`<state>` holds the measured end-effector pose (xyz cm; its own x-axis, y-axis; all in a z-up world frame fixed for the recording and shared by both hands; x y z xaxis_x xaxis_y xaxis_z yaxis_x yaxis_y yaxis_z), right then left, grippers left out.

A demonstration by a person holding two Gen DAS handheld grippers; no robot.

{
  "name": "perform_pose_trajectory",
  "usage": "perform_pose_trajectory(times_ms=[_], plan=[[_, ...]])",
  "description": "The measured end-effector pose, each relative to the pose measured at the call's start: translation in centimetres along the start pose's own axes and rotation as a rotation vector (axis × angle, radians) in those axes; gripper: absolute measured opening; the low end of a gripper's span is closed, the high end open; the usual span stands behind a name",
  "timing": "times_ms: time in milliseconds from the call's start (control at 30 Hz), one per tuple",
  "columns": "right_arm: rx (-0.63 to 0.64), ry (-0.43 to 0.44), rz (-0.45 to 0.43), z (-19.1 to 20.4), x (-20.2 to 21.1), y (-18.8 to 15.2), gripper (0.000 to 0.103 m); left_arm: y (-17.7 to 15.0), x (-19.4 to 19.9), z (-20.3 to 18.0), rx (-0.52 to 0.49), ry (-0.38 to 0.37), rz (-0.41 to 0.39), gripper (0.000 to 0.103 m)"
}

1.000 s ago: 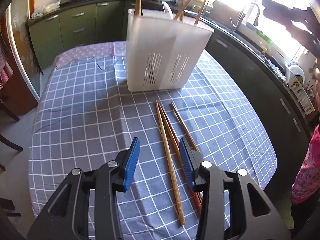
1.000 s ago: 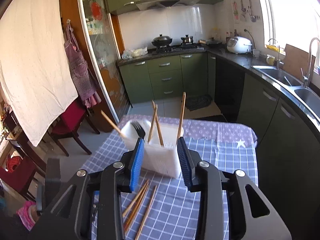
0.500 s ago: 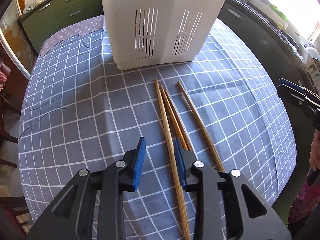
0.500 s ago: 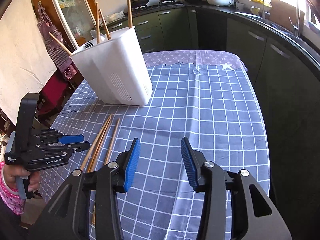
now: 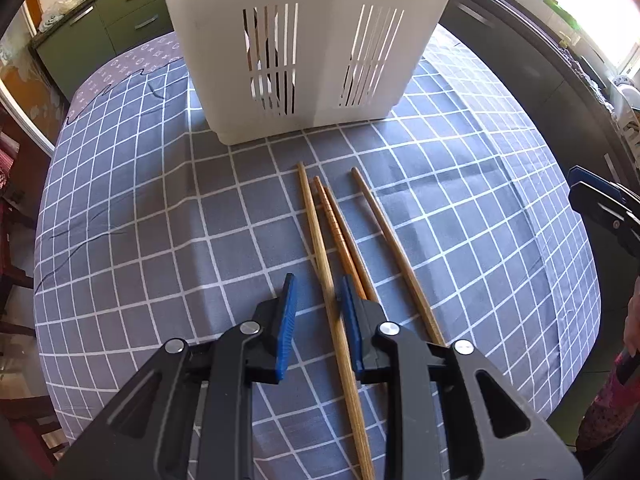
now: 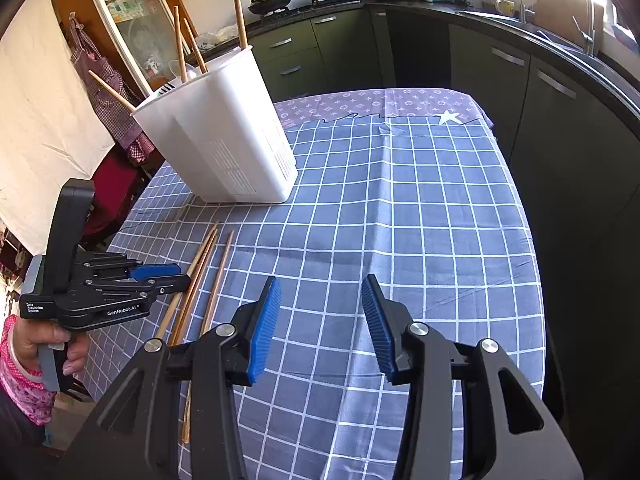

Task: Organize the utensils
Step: 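Grasp another wooden chopstick with the left gripper and lift it upright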

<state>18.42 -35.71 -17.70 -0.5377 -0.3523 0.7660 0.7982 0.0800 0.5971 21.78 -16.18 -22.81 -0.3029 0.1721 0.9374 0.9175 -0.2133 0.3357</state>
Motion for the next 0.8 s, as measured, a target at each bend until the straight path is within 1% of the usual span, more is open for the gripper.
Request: perform_pose_trajectory(times_ms=[67, 100, 167, 267, 367, 467, 567, 667, 800], plan=[[0.001, 0.001, 0.003, 0.1, 0.0, 0.0, 0.044, 0.4, -0.2, -0.1, 0.001, -0.002, 0.000, 0.022], [0.002, 0.000, 0.006, 0.1, -0.1, 0.0, 0.044, 0.7, -0.3, -0.1, 0.002, -0.004, 0.001, 0.020], [0.005, -0.001, 0.012, 0.2, -0.2, 0.0, 0.044, 1.0, -0.4, 0.1, 0.002, -0.007, 0.001, 0.008], [0.010, 0.001, 0.020, 0.5, -0.3, -0.1, 0.045, 1.0, -0.2, 0.9, 0.021, -0.030, 0.004, 0.006], [0.014, 0.004, 0.030, 0.8, -0.5, -0.1, 0.045, 0.9, 0.7, 1.9, 0.039, -0.034, -0.027, 0.006], [0.018, 0.005, 0.043, 1.2, -0.8, -0.1, 0.047, 1.0, 2.8, 2.7, 0.051, -0.051, -0.084, 0.006], [0.025, 0.019, 0.058, 1.8, -1.3, 0.0, 0.047, 0.8, 5.9, 3.7, 0.063, -0.064, -0.164, 0.006], [0.038, 0.032, 0.080, 2.7, -2.0, 0.2, 0.048, -0.4, 9.2, 4.3, 0.068, -0.085, -0.246, 0.006], [0.064, 0.043, 0.121, 4.5, -3.1, 0.6, 0.050, -2.0, 13.3, 4.9, 0.052, -0.084, -0.352, 0.006]])
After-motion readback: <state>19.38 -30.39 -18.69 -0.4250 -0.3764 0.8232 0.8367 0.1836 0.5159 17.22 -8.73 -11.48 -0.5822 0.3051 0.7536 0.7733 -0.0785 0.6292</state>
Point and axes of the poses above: each gripper's, at about its wrist camera, not at the fingertips, and x roughly against the way its jaws point, z to its left, y to its top, the point moved 7 cm from there along -x, roughly the way its jaws point, and after that the axes turned 4 degrees about x, right-handed, at the moved point
